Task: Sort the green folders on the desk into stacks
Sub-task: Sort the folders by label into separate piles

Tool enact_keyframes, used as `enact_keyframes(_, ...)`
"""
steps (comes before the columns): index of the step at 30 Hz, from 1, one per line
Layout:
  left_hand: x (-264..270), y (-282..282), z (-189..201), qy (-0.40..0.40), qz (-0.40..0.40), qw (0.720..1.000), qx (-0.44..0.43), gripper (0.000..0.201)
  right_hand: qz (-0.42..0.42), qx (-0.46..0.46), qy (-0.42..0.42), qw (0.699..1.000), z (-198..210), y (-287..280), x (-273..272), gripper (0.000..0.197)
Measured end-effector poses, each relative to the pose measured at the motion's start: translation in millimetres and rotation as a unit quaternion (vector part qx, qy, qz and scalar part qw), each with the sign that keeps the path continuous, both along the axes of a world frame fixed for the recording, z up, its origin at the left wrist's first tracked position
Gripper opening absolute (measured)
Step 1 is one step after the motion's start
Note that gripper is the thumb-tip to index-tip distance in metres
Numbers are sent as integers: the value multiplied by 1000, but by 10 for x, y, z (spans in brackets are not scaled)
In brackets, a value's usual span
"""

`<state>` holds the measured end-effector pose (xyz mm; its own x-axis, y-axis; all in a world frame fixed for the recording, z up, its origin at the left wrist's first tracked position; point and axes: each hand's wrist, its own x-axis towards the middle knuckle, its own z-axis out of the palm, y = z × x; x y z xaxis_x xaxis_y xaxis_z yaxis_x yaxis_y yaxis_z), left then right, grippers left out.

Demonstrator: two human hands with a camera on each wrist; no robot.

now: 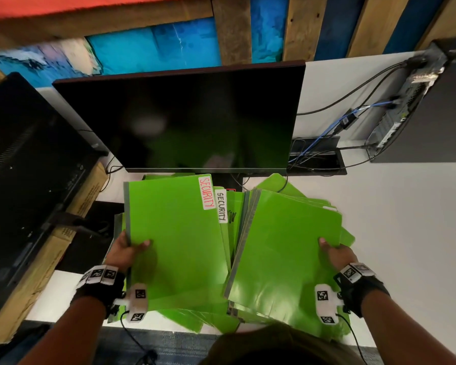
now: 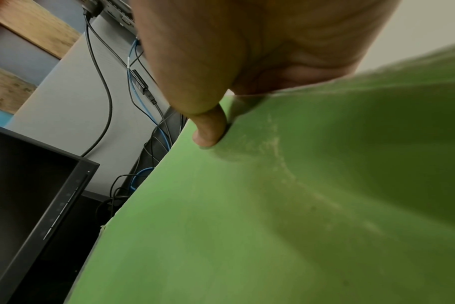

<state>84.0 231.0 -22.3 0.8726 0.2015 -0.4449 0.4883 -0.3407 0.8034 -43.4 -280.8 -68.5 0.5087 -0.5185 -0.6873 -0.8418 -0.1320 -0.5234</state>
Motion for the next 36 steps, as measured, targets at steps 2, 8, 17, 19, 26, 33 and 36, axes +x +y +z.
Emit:
enact_keyframes(2, -21, 62, 175, -18, -6, 1000, -18, 38, 0, 1, -2, 1000, 17, 8, -3, 54)
enact_keyframes(8, -145, 123, 883, -49, -33, 996, -72, 35, 14, 11, -10, 1000, 34, 19, -11, 54)
enact_keyframes(17, 43, -941, 1422, -106, -187, 958, -189, 36, 42, 18, -1, 999, 84, 3, -50, 52)
enact_keyframes(19, 112, -1289, 1271, -88, -235, 954, -165, 49, 41, 14, 1, 999, 108, 16, -57, 56)
enact_keyframes(26, 150, -2112, 190, 3, -328, 944, 37, 93, 8, 18, 1, 1000, 62, 3, -97, 90)
enact_keyframes(33, -215, -2439, -234, -12, -378, 904, 201, 98, 5, 28, -34, 999, 55, 49, -142, 70)
enact_keyframes(36, -220, -2426, -202, 3, -389, 903, 181, 88, -7, 18, -24, 1000, 31, 51, -128, 61)
